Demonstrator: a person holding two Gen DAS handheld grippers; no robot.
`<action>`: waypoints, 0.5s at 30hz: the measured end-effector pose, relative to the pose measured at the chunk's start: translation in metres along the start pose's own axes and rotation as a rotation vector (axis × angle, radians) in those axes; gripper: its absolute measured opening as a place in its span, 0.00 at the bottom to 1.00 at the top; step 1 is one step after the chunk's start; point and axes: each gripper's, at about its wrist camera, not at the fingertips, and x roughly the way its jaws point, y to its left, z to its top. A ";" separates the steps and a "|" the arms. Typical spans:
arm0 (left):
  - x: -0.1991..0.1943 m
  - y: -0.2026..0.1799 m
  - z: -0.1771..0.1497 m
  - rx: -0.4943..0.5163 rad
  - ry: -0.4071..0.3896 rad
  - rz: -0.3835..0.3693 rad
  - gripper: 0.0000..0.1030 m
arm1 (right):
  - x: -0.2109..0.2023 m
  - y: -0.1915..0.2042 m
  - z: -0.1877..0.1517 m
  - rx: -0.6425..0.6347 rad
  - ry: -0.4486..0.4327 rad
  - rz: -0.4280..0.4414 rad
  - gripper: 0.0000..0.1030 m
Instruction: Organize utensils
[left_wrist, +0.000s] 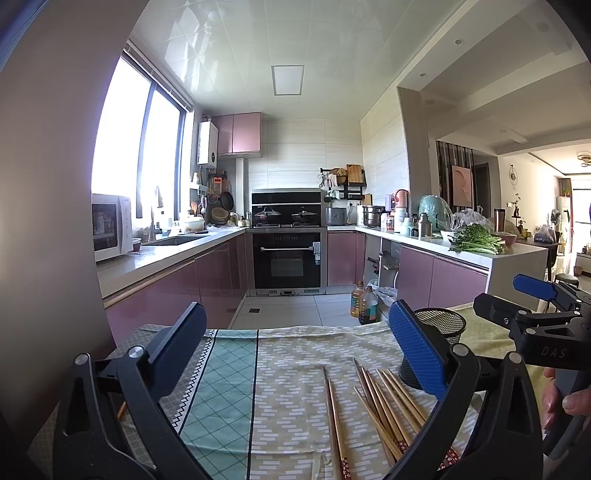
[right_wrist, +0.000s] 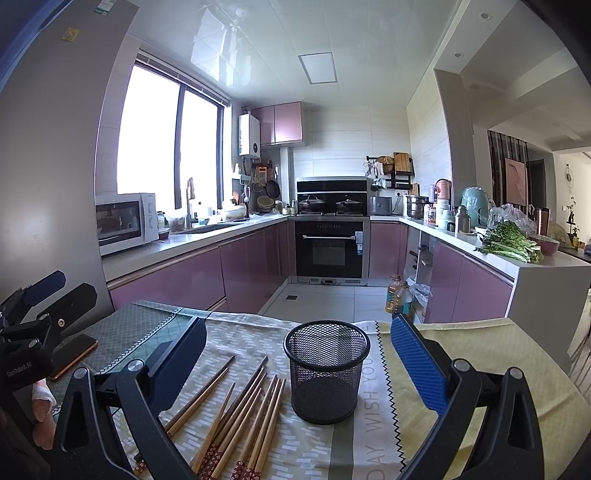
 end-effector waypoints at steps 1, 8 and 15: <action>0.000 0.000 0.000 0.000 0.001 -0.001 0.95 | 0.000 0.000 0.000 0.000 0.000 0.001 0.94; 0.000 0.000 -0.001 0.001 0.000 -0.001 0.95 | 0.000 0.001 0.000 -0.001 0.002 0.001 0.94; -0.001 0.000 -0.001 -0.001 0.000 -0.001 0.95 | 0.001 0.002 0.000 -0.002 0.003 -0.003 0.94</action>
